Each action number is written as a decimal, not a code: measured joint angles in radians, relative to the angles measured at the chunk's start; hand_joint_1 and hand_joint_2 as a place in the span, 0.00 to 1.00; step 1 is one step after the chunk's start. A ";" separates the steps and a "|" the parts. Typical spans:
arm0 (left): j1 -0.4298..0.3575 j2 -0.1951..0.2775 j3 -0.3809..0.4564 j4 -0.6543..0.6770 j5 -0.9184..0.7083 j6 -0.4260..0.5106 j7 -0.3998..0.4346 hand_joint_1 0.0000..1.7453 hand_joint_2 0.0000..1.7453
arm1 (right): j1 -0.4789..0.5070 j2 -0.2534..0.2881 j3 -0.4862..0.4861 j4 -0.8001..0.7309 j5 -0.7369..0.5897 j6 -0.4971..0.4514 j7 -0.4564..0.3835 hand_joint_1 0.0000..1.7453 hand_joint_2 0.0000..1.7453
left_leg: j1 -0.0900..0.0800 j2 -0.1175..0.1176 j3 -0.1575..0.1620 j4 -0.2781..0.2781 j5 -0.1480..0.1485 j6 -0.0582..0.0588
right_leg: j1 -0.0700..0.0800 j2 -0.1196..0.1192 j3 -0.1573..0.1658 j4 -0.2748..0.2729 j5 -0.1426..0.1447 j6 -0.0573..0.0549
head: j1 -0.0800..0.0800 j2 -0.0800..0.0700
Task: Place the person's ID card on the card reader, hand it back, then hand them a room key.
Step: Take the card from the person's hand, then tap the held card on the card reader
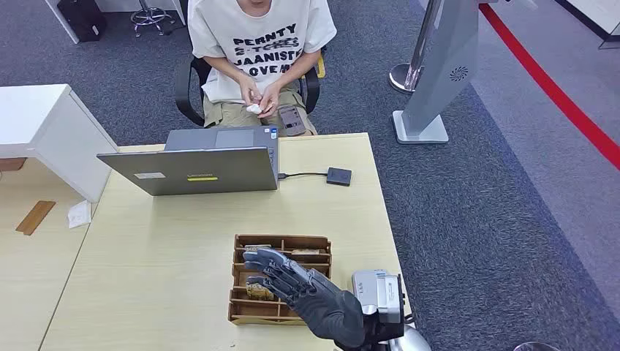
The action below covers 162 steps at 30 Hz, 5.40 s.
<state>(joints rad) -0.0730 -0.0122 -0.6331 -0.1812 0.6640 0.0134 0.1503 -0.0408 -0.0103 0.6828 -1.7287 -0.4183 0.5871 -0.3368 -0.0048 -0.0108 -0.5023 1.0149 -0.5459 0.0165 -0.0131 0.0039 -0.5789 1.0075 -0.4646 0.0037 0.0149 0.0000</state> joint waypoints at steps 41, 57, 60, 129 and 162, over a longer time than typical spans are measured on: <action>0.000 0.000 -0.020 0.000 -0.001 0.000 -0.002 0.00 0.00 | -0.004 0.000 0.000 -0.001 0.007 0.000 0.009 0.00 1.00 | 0.000 0.000 0.000 0.000 0.000 0.000 | 0.000 0.000 0.000 0.000 0.000 0.000 | 0.000 0.000; 0.000 0.001 -0.032 0.000 0.005 0.002 -0.001 0.00 0.00 | -0.093 -0.004 -0.014 -0.058 0.393 -0.345 0.002 0.00 1.00 | 0.000 0.000 0.000 0.000 0.000 0.000 | 0.000 0.000 0.000 0.000 0.000 0.000 | 0.000 0.000; 0.000 0.001 -0.039 0.000 0.006 0.003 -0.001 0.00 0.00 | -0.127 -0.004 -0.018 -0.087 0.511 -0.478 0.017 0.00 1.00 | 0.000 0.000 0.000 0.000 0.000 0.000 | 0.000 0.000 0.000 0.000 0.000 0.000 | 0.000 0.000; -0.061 -0.006 -0.172 0.000 -0.065 -0.021 0.070 0.00 0.00 | -0.633 0.024 0.180 0.402 1.598 -0.922 0.399 1.00 1.00 | 0.000 0.000 0.000 0.000 0.001 -0.001 | 0.000 0.000 0.000 0.001 0.001 0.000 | 0.000 0.000; -0.070 -0.024 -0.189 0.000 -0.068 -0.007 0.081 0.00 0.00 | -0.608 0.008 0.157 0.397 1.575 -0.922 0.386 1.00 1.00 | -0.001 0.000 0.001 0.001 0.001 -0.001 | 0.000 0.000 0.000 0.001 0.001 0.000 | 0.000 0.000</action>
<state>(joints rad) -0.1427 -0.0362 -0.8219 -0.1808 0.5955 0.0060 0.2312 -0.6486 -0.0020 0.8400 -1.3321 1.1566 -0.3353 0.0496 -0.0053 -0.0106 -0.5014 1.0154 -0.5452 0.0158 -0.0130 0.0043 -0.5792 1.0086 -0.4641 0.0035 0.0149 0.0000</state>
